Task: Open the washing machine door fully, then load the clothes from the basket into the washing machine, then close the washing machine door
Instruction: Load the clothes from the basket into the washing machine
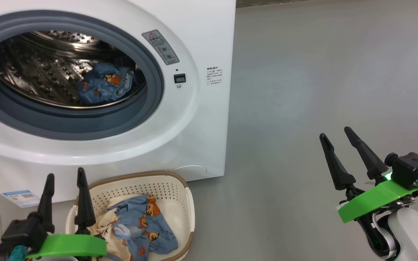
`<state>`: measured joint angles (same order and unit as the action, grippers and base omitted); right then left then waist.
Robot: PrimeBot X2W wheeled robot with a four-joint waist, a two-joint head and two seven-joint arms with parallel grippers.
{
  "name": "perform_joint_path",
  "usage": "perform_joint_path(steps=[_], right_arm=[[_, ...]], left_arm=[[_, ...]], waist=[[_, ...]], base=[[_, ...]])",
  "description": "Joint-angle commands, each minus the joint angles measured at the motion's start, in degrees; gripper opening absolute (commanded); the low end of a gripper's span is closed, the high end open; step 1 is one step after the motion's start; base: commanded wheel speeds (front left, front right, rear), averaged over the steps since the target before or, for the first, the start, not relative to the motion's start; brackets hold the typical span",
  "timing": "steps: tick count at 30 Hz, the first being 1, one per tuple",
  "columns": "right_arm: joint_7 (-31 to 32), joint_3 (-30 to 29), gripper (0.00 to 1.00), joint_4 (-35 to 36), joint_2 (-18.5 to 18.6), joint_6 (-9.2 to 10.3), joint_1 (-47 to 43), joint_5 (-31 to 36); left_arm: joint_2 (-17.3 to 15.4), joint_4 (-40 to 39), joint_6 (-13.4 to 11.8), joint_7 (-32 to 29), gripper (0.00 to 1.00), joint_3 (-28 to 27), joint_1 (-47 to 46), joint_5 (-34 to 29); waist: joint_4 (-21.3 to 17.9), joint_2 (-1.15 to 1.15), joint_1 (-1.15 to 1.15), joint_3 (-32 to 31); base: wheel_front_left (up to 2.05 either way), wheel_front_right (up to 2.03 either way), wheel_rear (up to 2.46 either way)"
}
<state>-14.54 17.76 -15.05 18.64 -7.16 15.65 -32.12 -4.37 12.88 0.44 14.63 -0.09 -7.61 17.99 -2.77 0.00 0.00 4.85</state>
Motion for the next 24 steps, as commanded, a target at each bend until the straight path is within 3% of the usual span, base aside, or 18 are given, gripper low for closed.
perform_joint_path(steps=[1, 24], right_arm=[[-0.46, 0.80, 1.00, 1.12, 1.10, -0.33, -0.70, 0.09], [-0.46, 1.41, 1.00, 1.03, 1.21, -0.33, -0.41, -0.42]], left_arm=[[-0.69, -1.24, -0.01, 0.37, 1.00, -1.92, 0.06, -0.51], [-0.56, 0.02, -0.22, 0.37, 1.00, -1.87, -0.52, -0.67]], waist=[[-0.02, 0.00, 0.00, 0.05], [-0.25, 0.00, 0.00, 0.74]], base=[[0.00, 0.00, 0.00], [0.00, 0.00, 0.00]])
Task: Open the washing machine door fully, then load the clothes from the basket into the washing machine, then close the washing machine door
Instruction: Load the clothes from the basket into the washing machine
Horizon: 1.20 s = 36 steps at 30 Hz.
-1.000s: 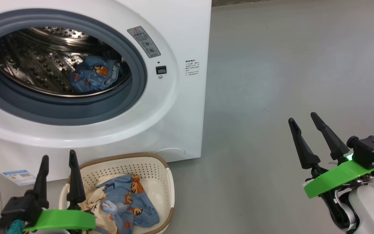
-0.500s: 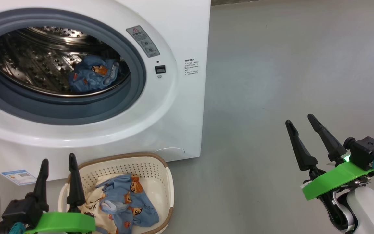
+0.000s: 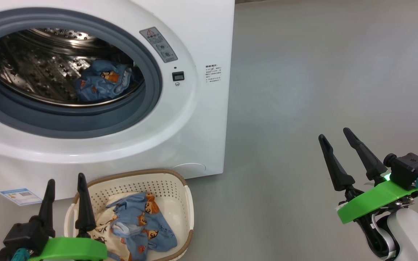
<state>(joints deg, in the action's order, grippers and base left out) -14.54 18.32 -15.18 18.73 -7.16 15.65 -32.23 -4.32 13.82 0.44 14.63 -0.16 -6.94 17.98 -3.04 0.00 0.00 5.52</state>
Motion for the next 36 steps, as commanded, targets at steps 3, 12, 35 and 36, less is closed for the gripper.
perform_joint_path(steps=[3, 12, 35, 36], right_arm=[[-0.46, 0.89, 1.00, 1.24, 1.16, -0.33, -0.34, -0.41], [-0.46, 1.08, 1.00, 1.45, 1.27, -0.33, -0.09, -0.70], [-0.46, 1.29, 1.00, 3.71, 2.26, -0.33, 2.85, -2.24], [-0.46, 1.29, 1.00, 3.71, 2.26, -0.33, 2.85, -2.24]], left_arm=[[-0.56, -0.67, -0.35, 0.37, 1.00, -1.71, -1.46, -0.65], [-0.51, 0.08, -0.56, 0.37, 1.00, -1.59, -2.16, -0.58], [-0.64, 9.19, -0.76, -0.30, 1.00, 0.52, -9.43, -0.13], [-0.64, 9.19, -0.76, -0.30, 1.00, 0.52, -9.43, -0.13]], waist=[[0.12, 0.00, 0.00, 0.45], [0.29, 0.00, 0.00, 1.69], [0.57, 0.00, 0.00, 12.59], [0.57, 0.00, 0.00, 12.59]], base=[[0.00, 0.00, 0.00], [0.00, 0.00, 0.00], [0.00, 0.00, 0.00], [0.00, 0.00, 0.00]])
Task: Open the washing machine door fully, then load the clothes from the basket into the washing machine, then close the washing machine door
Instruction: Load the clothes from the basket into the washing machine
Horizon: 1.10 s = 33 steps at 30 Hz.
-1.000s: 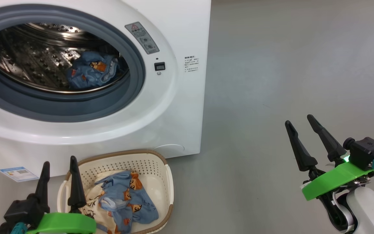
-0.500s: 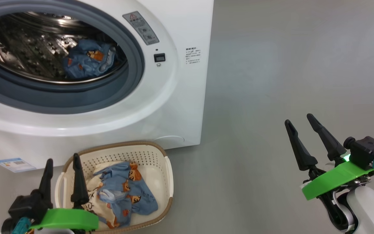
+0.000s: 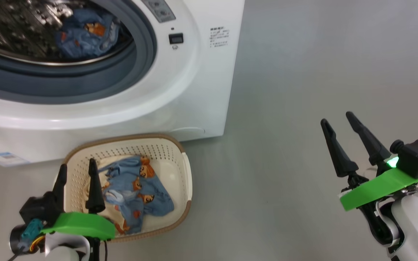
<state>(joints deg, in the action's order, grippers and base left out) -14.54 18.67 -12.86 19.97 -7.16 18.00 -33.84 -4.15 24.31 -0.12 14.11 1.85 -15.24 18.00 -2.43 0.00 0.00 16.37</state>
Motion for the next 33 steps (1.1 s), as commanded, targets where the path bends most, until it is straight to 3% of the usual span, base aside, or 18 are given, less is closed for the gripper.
perform_joint_path(steps=[1, 12, 33], right_arm=[[-0.46, 0.94, 1.00, 1.55, 1.12, -0.33, 0.74, -0.71], [-0.46, 1.56, 1.00, 3.13, 1.71, -0.33, 3.66, -1.56], [-0.46, 3.39, 1.00, 6.71, 2.37, -0.33, 10.63, -2.33]], left_arm=[[-0.86, -0.46, -0.20, 0.23, 1.00, -1.45, -1.69, -0.12], [-1.41, 9.05, -0.28, 0.51, 1.00, -1.58, -8.85, 0.37], [-4.12, 36.08, -0.39, 0.74, 1.00, -3.99, -27.96, 3.54]], waist=[[-0.08, 0.00, 0.00, 2.42], [-0.70, 0.00, 0.00, 9.88], [-2.56, 0.00, 0.00, 25.76]], base=[[0.00, 0.00, 0.00], [0.00, 0.00, 0.00], [0.00, 0.00, 0.00]])
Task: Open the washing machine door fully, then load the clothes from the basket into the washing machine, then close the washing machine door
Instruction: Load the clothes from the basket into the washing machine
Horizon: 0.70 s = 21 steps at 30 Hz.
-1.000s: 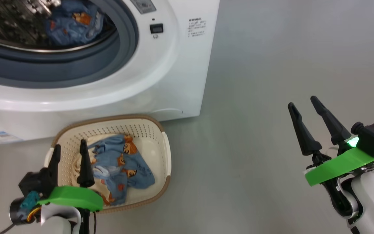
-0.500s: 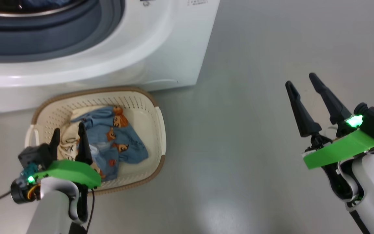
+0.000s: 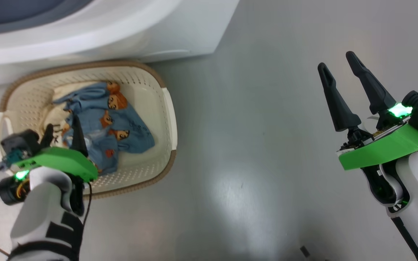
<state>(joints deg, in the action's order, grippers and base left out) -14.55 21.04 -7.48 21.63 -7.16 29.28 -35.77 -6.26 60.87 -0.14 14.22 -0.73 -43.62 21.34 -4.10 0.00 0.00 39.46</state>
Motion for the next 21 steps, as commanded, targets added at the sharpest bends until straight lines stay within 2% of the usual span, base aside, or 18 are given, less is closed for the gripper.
perform_joint_path(steps=[1, 8, 15, 21], right_arm=[[-0.45, 1.04, 1.00, 1.46, 0.73, -0.33, -0.42, -0.42], [-0.45, 1.08, 1.00, 2.60, 0.70, -0.33, 1.31, -0.39], [-0.45, 1.04, 1.00, 3.32, 0.16, -0.33, 2.22, -0.39], [-0.45, 0.72, 1.00, 3.92, -0.33, -0.33, 2.73, -0.32]], left_arm=[[-2.16, 0.55, -0.59, 0.63, 1.00, -1.43, -0.44, 0.24], [-3.92, 6.89, -1.66, -0.35, 1.00, -1.24, -6.30, 0.37], [-5.35, 9.89, -4.60, -1.09, 1.00, -1.24, -9.84, 0.36], [-6.54, 11.50, -7.33, -4.29, 1.00, -1.44, -12.11, 0.84]], waist=[[-1.07, 0.00, 0.00, 3.34], [-2.78, 0.00, 0.00, 8.08], [-4.24, 0.00, 0.00, 11.44], [-5.30, 0.00, 0.00, 14.20]], base=[[0.00, 0.00, 0.00], [0.00, 0.00, 0.00], [0.00, 0.00, 0.00], [0.00, 0.00, 0.00]])
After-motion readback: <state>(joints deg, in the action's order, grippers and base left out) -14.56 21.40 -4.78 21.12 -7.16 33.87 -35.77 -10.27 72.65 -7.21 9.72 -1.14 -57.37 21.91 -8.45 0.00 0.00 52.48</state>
